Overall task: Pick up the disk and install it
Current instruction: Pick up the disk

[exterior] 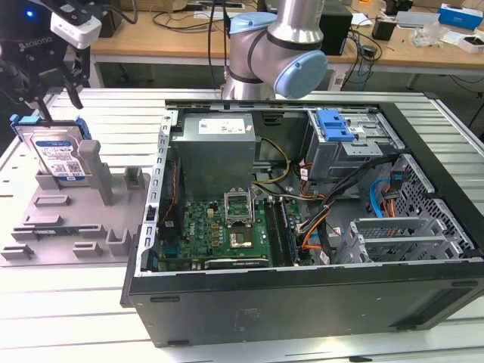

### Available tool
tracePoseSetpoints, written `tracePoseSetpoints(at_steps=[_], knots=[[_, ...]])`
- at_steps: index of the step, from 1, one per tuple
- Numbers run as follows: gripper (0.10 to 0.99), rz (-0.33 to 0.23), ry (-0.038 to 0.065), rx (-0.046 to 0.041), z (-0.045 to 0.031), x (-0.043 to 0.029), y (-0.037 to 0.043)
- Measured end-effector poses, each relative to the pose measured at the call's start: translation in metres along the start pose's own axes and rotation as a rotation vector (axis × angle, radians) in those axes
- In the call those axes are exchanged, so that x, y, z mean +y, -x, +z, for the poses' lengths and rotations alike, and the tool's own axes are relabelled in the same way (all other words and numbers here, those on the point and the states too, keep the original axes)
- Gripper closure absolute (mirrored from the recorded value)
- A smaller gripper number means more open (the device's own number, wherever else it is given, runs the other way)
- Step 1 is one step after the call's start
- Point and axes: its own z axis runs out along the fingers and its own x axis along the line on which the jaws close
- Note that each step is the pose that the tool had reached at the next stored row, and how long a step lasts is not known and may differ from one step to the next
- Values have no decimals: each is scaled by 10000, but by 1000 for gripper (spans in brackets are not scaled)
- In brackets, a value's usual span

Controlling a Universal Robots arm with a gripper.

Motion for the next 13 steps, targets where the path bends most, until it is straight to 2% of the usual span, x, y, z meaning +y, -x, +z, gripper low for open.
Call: tracePoseSetpoints(at_steps=[5, 9, 13], knots=[[545, -896, -47, -16, 5, 0, 0], [545, -2068, -113, -40, 11, 0, 0], [545, -2903, -169, -58, 17, 0, 0]])
